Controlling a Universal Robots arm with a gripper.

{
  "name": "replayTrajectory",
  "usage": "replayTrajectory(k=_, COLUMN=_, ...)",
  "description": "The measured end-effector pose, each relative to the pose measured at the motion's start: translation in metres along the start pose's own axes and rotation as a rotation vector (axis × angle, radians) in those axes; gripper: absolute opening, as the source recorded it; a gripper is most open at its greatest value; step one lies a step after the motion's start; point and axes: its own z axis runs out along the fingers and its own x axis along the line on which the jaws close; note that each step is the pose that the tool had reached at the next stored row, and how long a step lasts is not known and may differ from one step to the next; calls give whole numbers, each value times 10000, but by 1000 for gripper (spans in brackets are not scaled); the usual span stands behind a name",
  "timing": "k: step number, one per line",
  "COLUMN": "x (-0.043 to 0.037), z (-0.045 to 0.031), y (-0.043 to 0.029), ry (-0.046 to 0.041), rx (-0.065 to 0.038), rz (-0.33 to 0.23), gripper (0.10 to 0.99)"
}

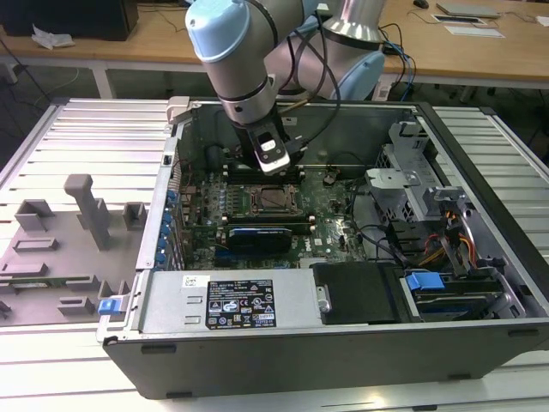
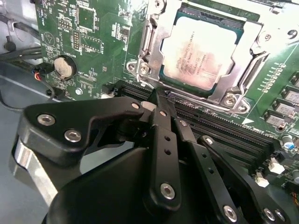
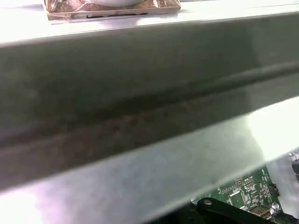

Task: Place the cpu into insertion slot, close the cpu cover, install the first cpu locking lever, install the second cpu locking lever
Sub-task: 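Install the first cpu locking lever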

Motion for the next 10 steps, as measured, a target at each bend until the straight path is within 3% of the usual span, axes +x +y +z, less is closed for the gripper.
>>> replayTrajectory(k=10, x=-25, z=-4, y=-48, ry=-2, rx=4, rz=0, gripper=106)
